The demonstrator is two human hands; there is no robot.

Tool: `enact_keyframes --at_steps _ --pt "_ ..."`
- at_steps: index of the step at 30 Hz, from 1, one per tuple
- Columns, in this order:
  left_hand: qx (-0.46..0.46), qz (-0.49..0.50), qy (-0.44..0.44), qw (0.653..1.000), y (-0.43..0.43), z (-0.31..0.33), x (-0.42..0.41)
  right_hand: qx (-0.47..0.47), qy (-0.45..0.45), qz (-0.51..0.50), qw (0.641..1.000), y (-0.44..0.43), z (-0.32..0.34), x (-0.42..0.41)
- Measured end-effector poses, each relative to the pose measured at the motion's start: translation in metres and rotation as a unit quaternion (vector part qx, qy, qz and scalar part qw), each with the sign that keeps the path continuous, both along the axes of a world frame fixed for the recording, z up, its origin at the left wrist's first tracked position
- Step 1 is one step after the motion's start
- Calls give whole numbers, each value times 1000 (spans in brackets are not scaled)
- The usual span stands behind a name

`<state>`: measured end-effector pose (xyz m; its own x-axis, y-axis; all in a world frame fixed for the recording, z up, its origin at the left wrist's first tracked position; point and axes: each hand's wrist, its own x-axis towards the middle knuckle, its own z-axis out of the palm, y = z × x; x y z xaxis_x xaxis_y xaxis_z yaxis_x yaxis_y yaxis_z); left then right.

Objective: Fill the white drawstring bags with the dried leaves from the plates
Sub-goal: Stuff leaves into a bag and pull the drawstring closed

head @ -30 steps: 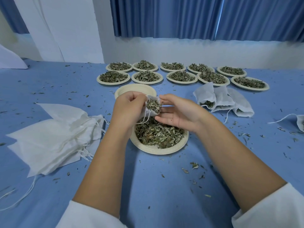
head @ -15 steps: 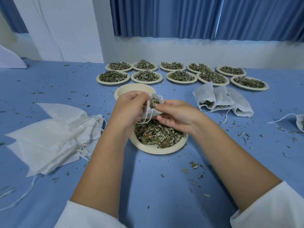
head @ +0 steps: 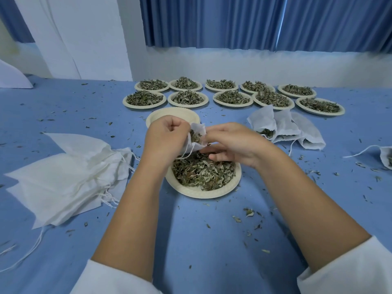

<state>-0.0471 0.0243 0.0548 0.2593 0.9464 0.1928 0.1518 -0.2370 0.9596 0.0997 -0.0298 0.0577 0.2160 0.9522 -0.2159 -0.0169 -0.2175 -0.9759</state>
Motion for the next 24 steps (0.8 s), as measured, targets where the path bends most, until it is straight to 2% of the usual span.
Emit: enact_keyframes --at_steps 2,5,11,14,16,19,24 --pt "1 8 3 1000 0 0 0 4 34 17 999 -2 4 2" --pt "3 -4 7 1000 -2 0 0 17 1 43 999 -4 2 -3" --pt "-8 -35 20 999 -1 1 0 36 0 0 999 0 -6 -3" --pt "-37 -123 7 992 -9 3 0 46 -75 -16 996 2 -12 -7" --pt "-40 -140 13 989 -10 1 3 64 -129 -31 989 4 -17 -12" --pt "-2 -63 49 997 -2 -4 5 76 -157 -20 984 4 -17 -14" --pt "4 41 17 999 8 -7 1 75 -277 0 958 -5 -2 4"
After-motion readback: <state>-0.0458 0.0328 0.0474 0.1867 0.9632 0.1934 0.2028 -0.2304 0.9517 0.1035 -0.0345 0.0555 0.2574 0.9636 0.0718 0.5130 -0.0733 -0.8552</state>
